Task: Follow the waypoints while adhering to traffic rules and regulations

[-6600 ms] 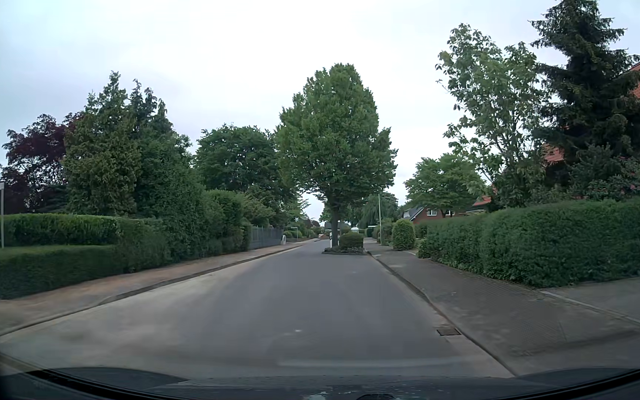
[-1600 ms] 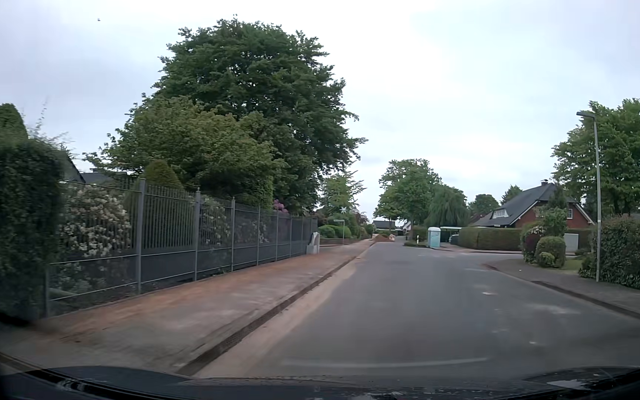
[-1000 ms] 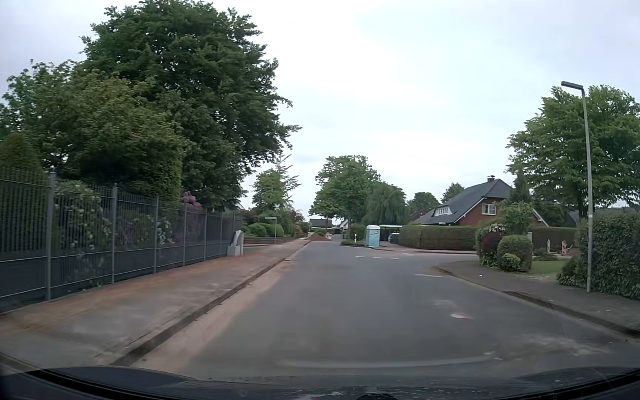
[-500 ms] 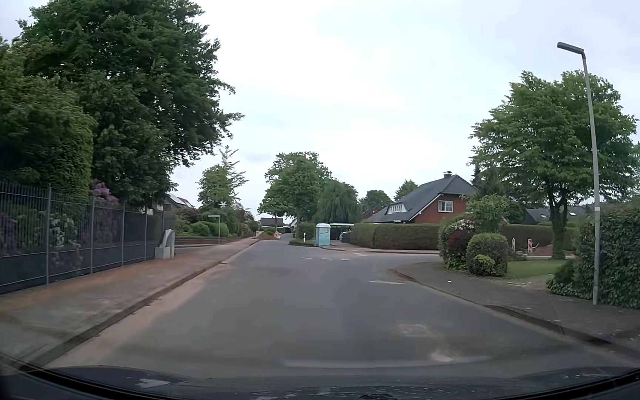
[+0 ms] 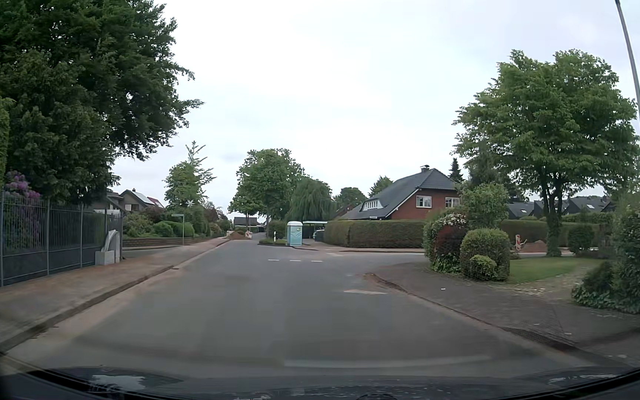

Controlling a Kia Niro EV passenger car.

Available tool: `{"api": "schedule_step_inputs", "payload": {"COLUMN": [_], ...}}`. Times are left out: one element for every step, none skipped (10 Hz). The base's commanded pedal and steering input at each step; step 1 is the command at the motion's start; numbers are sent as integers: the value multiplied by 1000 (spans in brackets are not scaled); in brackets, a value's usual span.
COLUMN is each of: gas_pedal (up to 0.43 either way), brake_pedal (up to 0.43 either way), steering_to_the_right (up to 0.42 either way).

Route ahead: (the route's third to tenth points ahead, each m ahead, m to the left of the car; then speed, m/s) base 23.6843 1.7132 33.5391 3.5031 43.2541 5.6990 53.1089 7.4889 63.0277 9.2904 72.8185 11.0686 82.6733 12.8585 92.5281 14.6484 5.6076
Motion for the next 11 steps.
{"api": "schedule_step_inputs", "payload": {"gas_pedal": [118, 130, 130, 130, 130, 130, 130, 130, 118, 98, 39], "brake_pedal": [0, 0, 0, 0, 0, 0, 0, 0, 0, 0, 0], "steering_to_the_right": [31, 22, 11, -4, -19, -35, -50, -63, -72, -79, -83]}}
